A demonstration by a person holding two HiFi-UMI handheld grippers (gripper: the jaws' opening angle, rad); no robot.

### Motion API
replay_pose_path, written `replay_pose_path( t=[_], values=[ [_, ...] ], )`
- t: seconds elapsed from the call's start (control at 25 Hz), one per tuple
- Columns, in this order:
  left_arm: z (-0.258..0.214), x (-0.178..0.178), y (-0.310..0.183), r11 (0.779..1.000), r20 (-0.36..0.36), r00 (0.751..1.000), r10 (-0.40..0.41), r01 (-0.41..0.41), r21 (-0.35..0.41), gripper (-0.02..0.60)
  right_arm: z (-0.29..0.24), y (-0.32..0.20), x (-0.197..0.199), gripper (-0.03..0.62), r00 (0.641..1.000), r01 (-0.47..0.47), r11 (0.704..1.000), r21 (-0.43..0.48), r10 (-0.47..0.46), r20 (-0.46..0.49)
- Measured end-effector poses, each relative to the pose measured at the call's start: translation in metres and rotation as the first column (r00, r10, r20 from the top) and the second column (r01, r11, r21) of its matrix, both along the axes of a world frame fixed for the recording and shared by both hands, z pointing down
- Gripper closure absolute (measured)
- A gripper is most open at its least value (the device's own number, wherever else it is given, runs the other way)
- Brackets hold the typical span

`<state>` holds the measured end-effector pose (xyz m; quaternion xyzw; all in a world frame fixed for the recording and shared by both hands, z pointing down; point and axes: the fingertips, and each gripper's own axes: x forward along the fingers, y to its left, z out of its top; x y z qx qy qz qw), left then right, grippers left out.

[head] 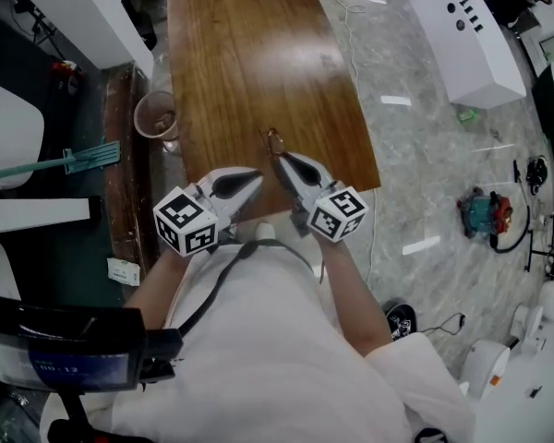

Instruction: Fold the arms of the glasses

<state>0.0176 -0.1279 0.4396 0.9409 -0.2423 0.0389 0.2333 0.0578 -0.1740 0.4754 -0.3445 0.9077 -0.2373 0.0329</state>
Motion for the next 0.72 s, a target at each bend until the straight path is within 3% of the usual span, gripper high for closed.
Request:
replay_pose_path(
  t=[0.08,0.12,0.2,0.32,0.44,0.56,0.64,0.72],
  values=[
    [0.014,-0.012,-0.006,0.998,0.022,0.998,-0.056,0.056,-0.011,0.577,0.025,-0.013,0.002,0.563,0.982,0.022,0.999,0.03,-0.016,-0.189],
    [0.02,-0.019,-0.009,0.996,0.033,0.996,-0.089,0.089,-0.016,0.577,0.04,-0.02,0.002,0.563,0.955,0.05,0.998,0.048,-0.033,-0.296],
    [0.033,-0.032,-0.014,0.989,0.052,0.988,-0.146,0.147,-0.029,0.577,0.069,-0.031,-0.002,0.563,0.871,0.132,0.988,0.075,-0.08,-0.486],
    [0.05,-0.047,-0.018,0.975,0.095,0.973,-0.21,0.215,-0.057,0.577,0.107,-0.047,-0.008,0.562,0.712,0.285,0.953,0.106,-0.136,-0.689],
    [0.068,-0.064,-0.013,0.955,0.138,0.953,-0.268,0.282,-0.091,0.577,0.141,-0.053,-0.024,0.562,0.535,0.449,0.885,0.121,-0.158,-0.83],
    [0.082,-0.084,-0.001,0.927,0.17,0.927,-0.334,0.356,-0.119,0.577,0.173,-0.051,-0.046,0.562,0.364,0.605,0.79,0.104,-0.158,-0.918],
    [0.086,-0.093,0.007,0.907,0.179,0.909,-0.377,0.402,-0.129,0.577,0.19,-0.051,-0.055,0.562,0.294,0.67,0.736,0.092,-0.149,-0.944],
    [0.089,-0.102,0.013,0.887,0.189,0.89,-0.414,0.441,-0.134,0.577,0.202,-0.054,-0.063,0.562,0.268,0.702,0.705,0.101,-0.131,-0.955]
  ],
)
